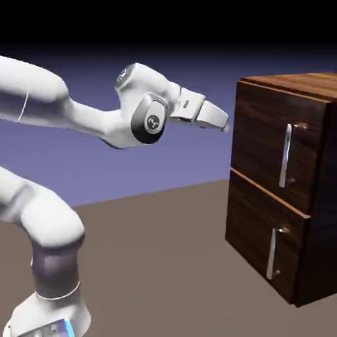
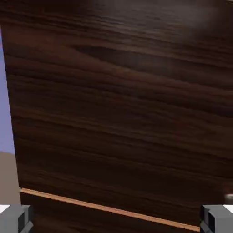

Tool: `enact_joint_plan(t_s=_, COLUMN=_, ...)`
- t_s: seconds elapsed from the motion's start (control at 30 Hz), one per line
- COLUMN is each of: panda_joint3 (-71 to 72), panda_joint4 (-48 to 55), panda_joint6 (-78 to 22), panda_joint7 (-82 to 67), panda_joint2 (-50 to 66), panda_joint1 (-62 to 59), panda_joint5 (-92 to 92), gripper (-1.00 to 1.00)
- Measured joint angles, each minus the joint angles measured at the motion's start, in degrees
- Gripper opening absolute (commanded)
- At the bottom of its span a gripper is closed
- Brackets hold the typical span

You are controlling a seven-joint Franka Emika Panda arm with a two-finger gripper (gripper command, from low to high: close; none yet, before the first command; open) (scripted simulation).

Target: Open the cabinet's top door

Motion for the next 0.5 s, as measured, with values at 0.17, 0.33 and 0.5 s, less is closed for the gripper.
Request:
enact_joint_plan(t_s=0.17, panda_joint3=-6.4, panda_joint4=1.9, panda_joint6=-1.6, panda_joint7=5.8, panda_joint2=-4.8, panda_joint1=5.6, panda_joint5=-12.5, gripper=0.0)
enact_joint_plan(t_s=0.33, panda_joint3=-12.7, panda_joint4=3.8, panda_joint6=-3.2, panda_joint7=11.7, panda_joint2=-9.6, panda_joint1=11.2, panda_joint5=-24.9, gripper=0.0)
enact_joint_plan(t_s=0.5, panda_joint3=-19.1, panda_joint4=5.7, panda_joint6=-4.8, panda_joint7=17.5, panda_joint2=-14.4, panda_joint1=16.8, panda_joint5=-37.4, gripper=0.0)
